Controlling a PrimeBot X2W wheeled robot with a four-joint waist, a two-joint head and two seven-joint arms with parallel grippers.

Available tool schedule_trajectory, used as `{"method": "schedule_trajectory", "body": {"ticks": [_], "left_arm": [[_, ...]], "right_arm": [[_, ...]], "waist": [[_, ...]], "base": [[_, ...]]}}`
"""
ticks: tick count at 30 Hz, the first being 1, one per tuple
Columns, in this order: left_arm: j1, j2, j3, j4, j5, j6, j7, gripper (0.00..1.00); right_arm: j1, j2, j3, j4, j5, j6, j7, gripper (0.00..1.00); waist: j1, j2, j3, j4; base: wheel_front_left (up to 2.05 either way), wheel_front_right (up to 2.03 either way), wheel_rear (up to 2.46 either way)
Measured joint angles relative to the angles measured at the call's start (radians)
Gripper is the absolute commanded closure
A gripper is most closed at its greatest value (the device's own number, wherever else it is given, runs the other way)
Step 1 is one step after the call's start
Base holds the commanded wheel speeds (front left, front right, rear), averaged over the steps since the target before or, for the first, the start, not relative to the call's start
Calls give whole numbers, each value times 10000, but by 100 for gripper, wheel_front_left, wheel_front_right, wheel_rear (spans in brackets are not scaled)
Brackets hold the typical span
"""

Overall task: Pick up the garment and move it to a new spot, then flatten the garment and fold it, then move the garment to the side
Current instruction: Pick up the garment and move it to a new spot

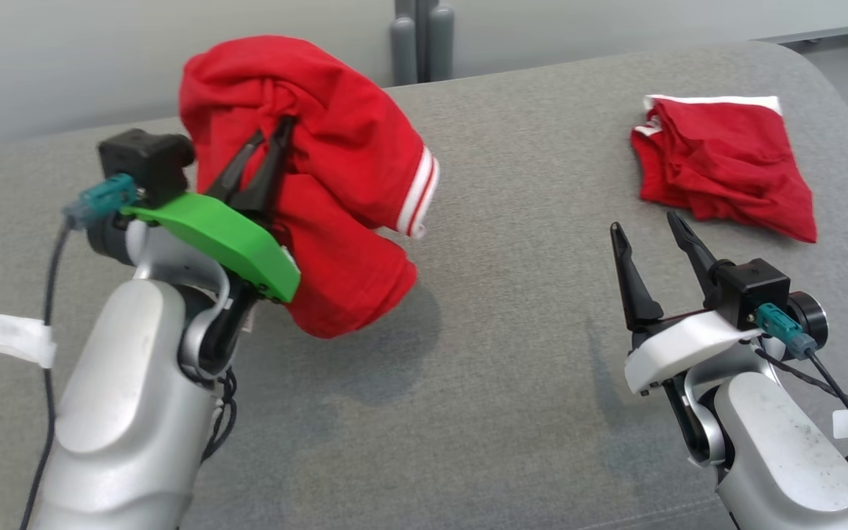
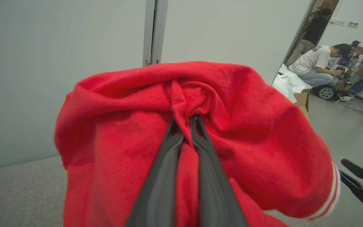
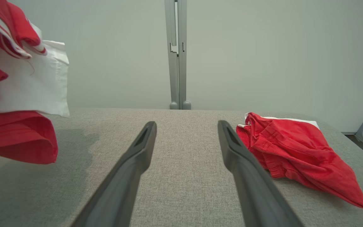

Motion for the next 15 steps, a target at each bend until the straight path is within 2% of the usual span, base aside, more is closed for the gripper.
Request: {"method": "schedule_trajectory", "body": {"ticks": [8,15], "left_arm": [[183,-40,-951,111,894,0,-303,100],[930,-42,-2006,871,1576,-2,-531,100]], "right_arm": [[-6,169,337,-25,-2,217,0,0],[-7,182,362,67,19,372,0,0]], "waist": [[0,0,128,-710],[0,0,509,-941]], "base": [[0,0,0],[0,0,0]]}}
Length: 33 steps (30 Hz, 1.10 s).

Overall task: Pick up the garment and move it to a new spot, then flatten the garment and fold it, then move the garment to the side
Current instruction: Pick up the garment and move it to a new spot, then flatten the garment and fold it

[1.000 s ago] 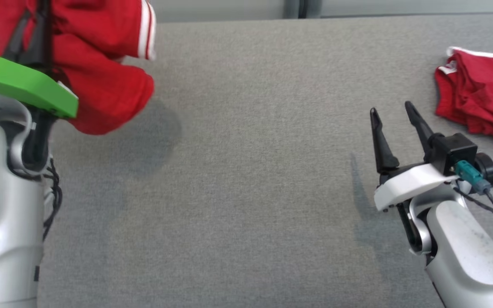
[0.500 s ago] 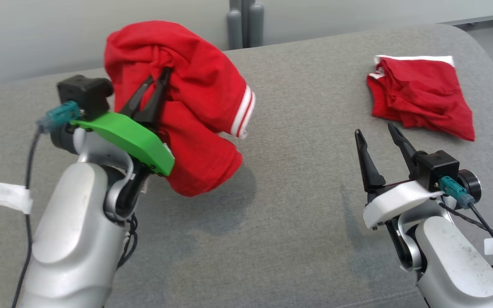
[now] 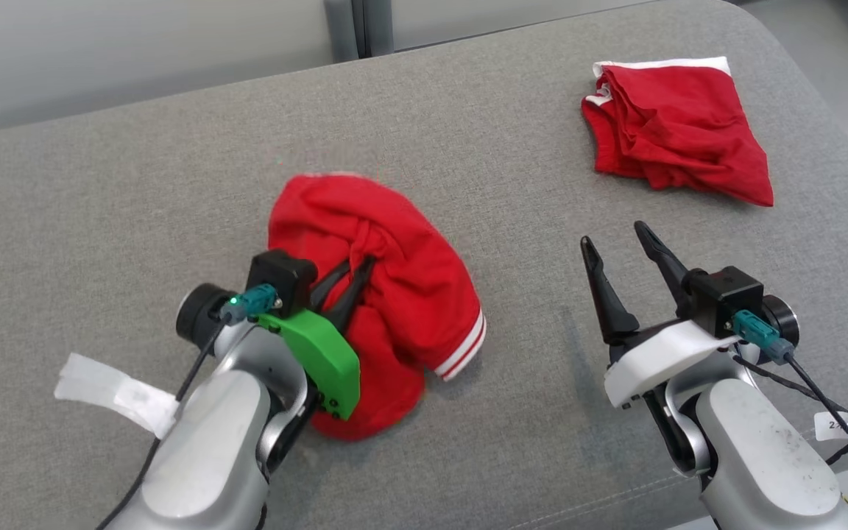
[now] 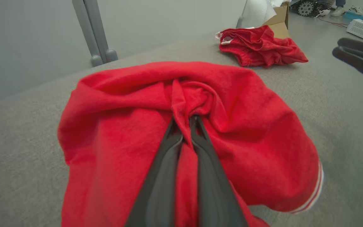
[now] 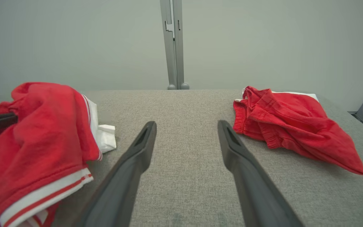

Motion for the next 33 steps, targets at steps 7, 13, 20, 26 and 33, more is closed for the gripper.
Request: {"method": "schedule_trajectory", "body": {"ticks": [7,13,20,26,33], "left_arm": [[703,-6,-422,861,65,-2,-301,98],[787,-31,-320,1170,59,0,-721,0],[1027,-188,-105,1068,-92,46,-1517,0],[1254,-270,-100,688,-230,184,-2071,0],[1586,-282,-98,316,-326,336,-2234,0]], "right_arm": [[-86,33,568,215,245,706,33,0],[-232,-98,1183,692,215,1404,347,0],[-341,-65,1223,1289,382,1620,520,0],[-599,-104,1300,1764,422,1735,623,0],[-730,-171,1287,2495,627,1824,826,0]], "waist": [[0,0,253,104],[0,0,299,436],[0,0,250,1090],[0,0,205,1691],[0,0,188,2486]], "base": [[0,0,0],[0,0,0],[0,0,0],[0,0,0],[0,0,0]]}}
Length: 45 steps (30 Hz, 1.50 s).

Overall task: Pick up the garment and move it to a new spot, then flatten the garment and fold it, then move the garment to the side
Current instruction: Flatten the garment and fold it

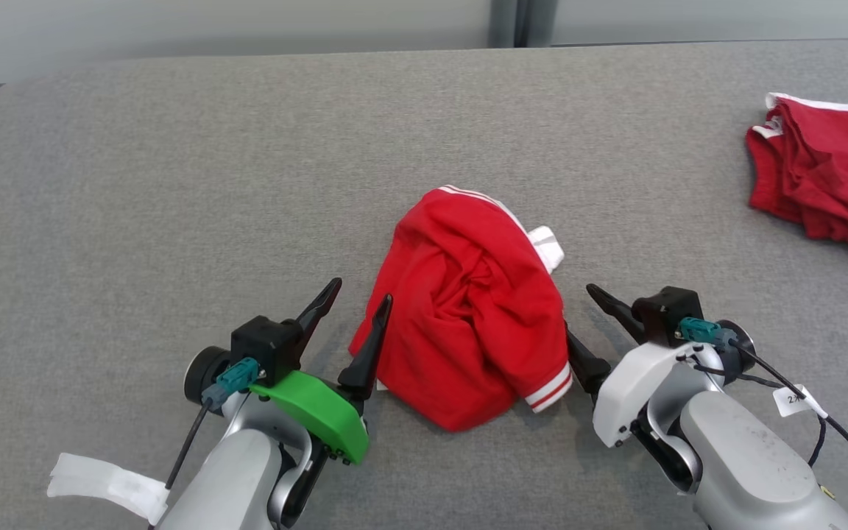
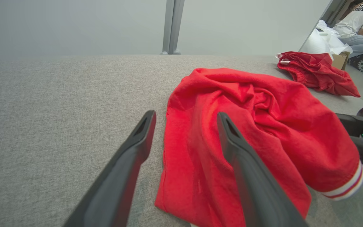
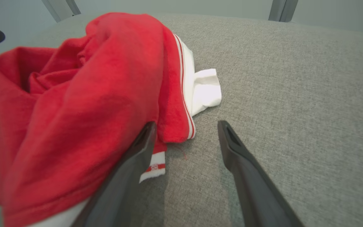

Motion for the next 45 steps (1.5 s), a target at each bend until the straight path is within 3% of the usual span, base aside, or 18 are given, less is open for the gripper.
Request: {"method": "schedule_trajectory", "body": {"ticks": [2,3,4,5,8,9,18,34,40,45], "left_arm": [[67,0,10,-104,-81,31,-8,0],[83,0,12,-171,-82,33,-10,0],[95,0,13,-217,-82,35,-12,0],[116,-4,15,-236,-88,73,-31,0],[253,-6,61,-267,-198,121,-96,0],[288,-6,86,-274,-249,142,-98,0],[683,-4,673,-531,-339,476,-186,0],[1117,-8,667,-828,-495,502,-263,0],[1253,-8,665,-934,-495,502,-270,0],[1256,-8,640,-1145,-495,502,-272,0]], "right_arm": [[-32,38,19,228,157,8,90,0],[-56,35,40,339,161,10,119,21],[-90,44,50,445,196,42,121,33],[-141,56,50,525,270,90,119,53],[-286,56,100,719,309,92,119,78],[-349,56,140,796,309,92,117,100],[-1232,-127,40,796,268,96,-443,100],[-3821,-1444,-531,-527,-564,182,-828,100],[-4706,-1768,-589,-566,-775,182,-794,100],[-5393,-2535,-1043,-242,-932,182,-508,100]], "waist": [[0,0,3,232],[0,0,6,344],[0,0,11,456],[0,0,15,563],[0,0,25,866],[0,0,25,958],[0,0,-131,1060],[0,0,-952,394],[0,0,-1299,388],[0,0,-1486,555]], "base": [[0,0,0],[0,0,0],[0,0,0],[0,0,0],[0,0,0],[0,0,0],[0,0,0],[0,0,0],[0,0,0],[0,0,0]]}}
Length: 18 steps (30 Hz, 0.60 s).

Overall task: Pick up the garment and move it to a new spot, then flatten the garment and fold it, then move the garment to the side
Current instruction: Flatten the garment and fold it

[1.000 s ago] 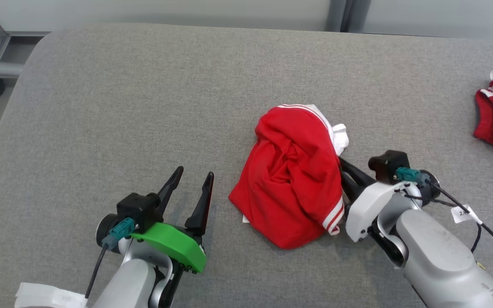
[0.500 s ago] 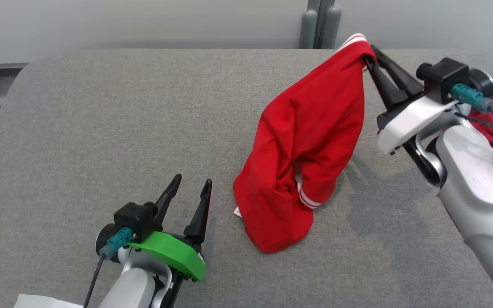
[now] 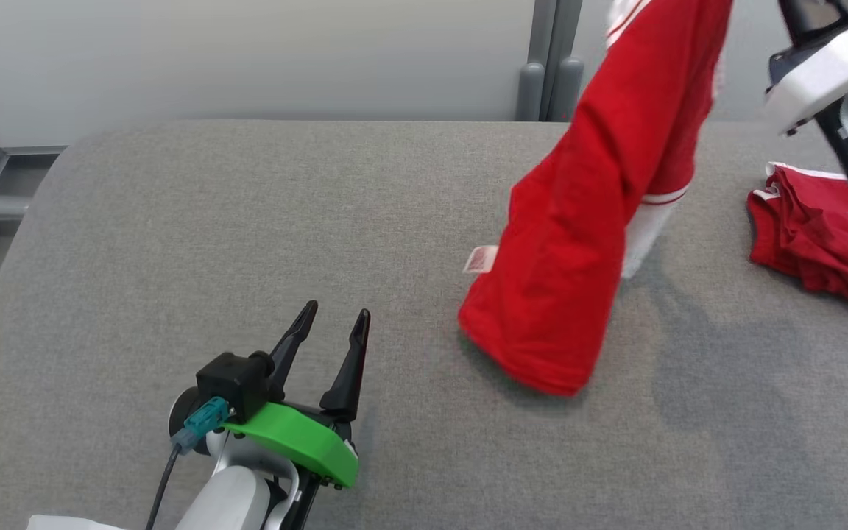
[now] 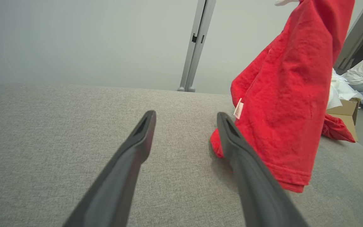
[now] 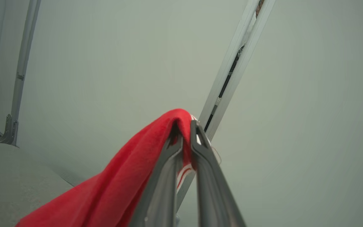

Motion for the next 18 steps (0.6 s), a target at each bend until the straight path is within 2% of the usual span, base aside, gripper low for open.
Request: {"method": "schedule_trajectory", "body": {"ticks": [5,12,18], "left_arm": [[47,0,-4,-46,0,4,0,0],[258,2,-31,-121,0,50,0,0],[289,2,59,-353,-10,146,0,0]], "right_arm": [[-531,-13,130,-63,-19,0,148,100],[-977,1083,1298,-82,-94,19,510,100],[-2288,1337,738,-391,-40,17,203,100]], "waist": [[0,0,-110,192],[0,0,-267,549],[0,0,-332,870]], "base": [[0,0,0],[0,0,0],[0,0,0]]}}
